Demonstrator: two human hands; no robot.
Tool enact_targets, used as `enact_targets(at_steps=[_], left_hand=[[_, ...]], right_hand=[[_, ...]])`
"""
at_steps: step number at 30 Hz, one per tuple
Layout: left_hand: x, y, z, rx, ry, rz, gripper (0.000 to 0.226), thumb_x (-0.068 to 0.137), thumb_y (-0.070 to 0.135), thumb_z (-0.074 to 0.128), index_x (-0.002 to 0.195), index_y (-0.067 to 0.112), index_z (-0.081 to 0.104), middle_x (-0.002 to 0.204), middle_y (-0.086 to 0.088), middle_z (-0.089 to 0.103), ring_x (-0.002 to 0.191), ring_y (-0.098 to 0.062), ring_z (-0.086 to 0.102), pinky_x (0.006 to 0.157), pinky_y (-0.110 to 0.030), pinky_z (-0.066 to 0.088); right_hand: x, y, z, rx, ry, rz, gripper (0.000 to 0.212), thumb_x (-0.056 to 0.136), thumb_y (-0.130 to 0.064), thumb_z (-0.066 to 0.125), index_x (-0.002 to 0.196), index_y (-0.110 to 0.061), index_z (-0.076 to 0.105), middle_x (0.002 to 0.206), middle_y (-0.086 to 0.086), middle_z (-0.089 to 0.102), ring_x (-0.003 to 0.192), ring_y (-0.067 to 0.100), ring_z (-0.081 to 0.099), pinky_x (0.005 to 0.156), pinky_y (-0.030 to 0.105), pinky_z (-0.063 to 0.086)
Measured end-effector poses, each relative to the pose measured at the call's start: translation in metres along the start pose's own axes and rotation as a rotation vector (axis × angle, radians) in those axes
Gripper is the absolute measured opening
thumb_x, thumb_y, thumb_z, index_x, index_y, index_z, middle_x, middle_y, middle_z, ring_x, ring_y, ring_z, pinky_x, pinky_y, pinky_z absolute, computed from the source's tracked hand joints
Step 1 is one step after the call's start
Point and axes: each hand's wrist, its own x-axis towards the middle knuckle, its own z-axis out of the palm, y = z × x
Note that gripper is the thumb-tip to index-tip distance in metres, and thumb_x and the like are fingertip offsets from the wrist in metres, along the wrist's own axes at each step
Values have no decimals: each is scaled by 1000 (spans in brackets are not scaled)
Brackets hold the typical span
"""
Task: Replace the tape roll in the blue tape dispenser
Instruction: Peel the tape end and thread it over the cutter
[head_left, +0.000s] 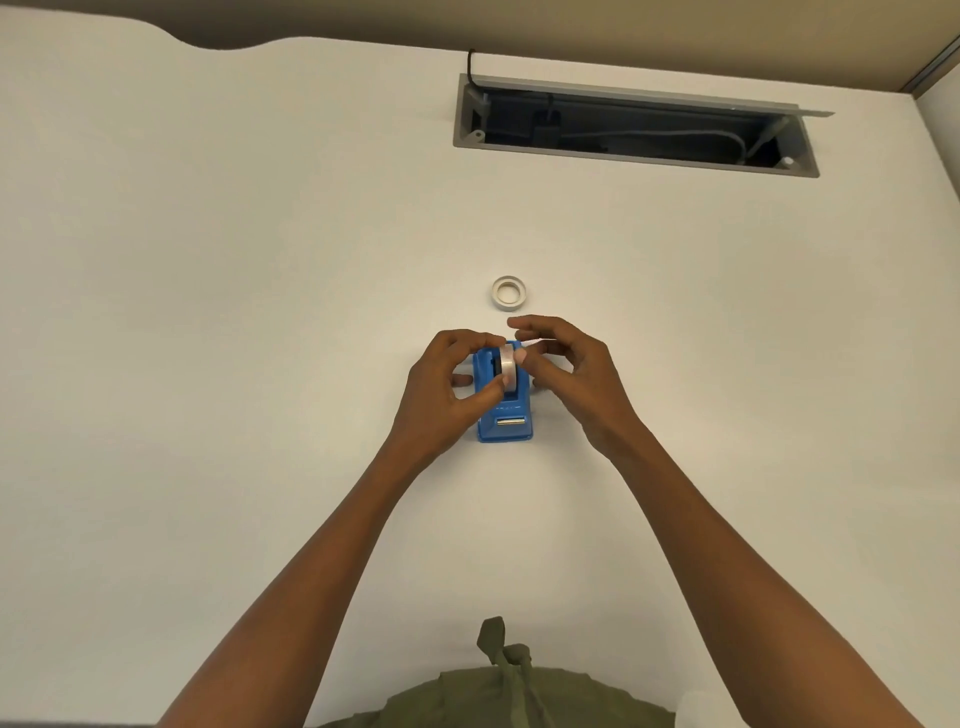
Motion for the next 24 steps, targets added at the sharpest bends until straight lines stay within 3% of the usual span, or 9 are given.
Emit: enact_targets(at_steps=[6,10,14,19,24], left_hand=[[1,-2,1,7,9,0,33,82,19,67,114,20,61,112,7,53,99,-4,55,78,-9,49],[0,-2,2,3,9,0,33,82,16,68,114,21,60,113,5,53,101,-8,55,81,-16,50],[0,-1,2,-7,16,-9,41,79,16,70,118,16,57,118,-1,55,106,-13,55,83,-22,51],[-2,2,3,-46,2,-24,57,72,31,68,123,14,50,123,-4,57,109,-14,55,83,-20,51],[-2,1,2,-55,11,12,36,76,24,70,108,27,55,114,1,57,105,-12,56,85,-30,54]], right_hand=[[-10,5,-4,-99,-20,-162,30,85,-1,61,100,-24,70,110,1,58,105,4,56,72,21,53],[-9,7,-2,-135,-8,-185,32,84,-2,60,103,-26,70,106,-7,56,102,0,56,71,14,51],[-6,7,-1,-162,-3,-172,31,85,-3,60,108,-23,69,107,-7,55,102,3,56,74,19,53],[-2,8,2,-164,-6,-141,28,87,-7,60,112,-18,68,105,-5,55,97,3,57,72,14,51],[1,8,2,-152,-4,-118,29,88,-8,59,111,-22,68,104,-6,55,91,-12,54,68,9,48]])
